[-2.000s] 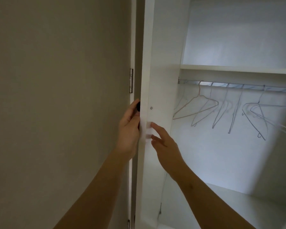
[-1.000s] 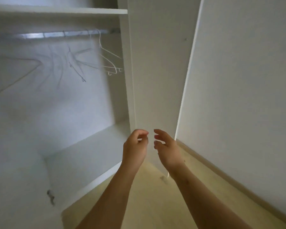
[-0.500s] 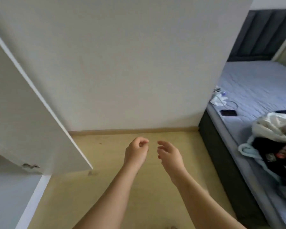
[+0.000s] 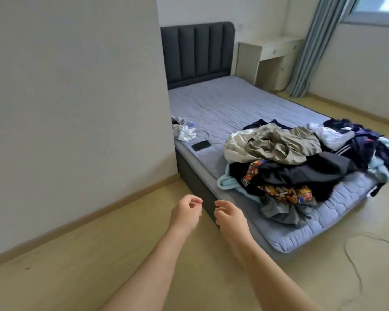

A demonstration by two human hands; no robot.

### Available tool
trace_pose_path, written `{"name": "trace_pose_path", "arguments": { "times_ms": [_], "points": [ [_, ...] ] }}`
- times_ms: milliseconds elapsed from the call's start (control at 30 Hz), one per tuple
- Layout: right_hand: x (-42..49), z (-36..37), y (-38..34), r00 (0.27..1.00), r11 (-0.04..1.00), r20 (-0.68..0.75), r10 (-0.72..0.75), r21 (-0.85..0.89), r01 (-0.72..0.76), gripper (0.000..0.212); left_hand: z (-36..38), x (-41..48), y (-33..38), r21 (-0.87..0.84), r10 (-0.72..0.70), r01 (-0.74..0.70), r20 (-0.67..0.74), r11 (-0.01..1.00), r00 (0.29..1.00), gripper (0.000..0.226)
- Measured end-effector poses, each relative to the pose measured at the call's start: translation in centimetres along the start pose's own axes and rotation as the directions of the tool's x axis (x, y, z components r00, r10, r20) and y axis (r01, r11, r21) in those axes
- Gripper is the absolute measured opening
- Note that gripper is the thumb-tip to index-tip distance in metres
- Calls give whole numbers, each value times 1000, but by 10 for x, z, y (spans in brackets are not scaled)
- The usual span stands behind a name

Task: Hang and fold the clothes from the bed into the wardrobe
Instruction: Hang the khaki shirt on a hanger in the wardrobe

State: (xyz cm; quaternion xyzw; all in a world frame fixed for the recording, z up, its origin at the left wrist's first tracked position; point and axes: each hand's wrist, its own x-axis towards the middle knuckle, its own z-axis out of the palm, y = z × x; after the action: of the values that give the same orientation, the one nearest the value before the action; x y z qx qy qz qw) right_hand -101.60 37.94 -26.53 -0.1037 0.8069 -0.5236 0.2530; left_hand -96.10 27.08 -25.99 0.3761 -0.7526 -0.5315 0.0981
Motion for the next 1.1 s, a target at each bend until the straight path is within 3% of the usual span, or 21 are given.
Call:
{"name": "trace_pose_path", "arguments": {
  "times_ms": [467, 733, 1100],
  "points": [
    [95, -140, 59, 977, 983, -106, 184, 16, -183, 37, 160, 69, 54, 21, -59, 55, 211, 998, 976, 20],
    [213, -192, 53, 953, 976, -208, 219, 40, -216, 35, 220, 185, 104, 90, -13, -14, 294, 996, 956, 17],
    [357, -255, 46, 891, 926, -251, 377, 110, -361, 38, 305, 335, 160, 272, -58, -55, 393, 961, 918, 14]
  ]
}}
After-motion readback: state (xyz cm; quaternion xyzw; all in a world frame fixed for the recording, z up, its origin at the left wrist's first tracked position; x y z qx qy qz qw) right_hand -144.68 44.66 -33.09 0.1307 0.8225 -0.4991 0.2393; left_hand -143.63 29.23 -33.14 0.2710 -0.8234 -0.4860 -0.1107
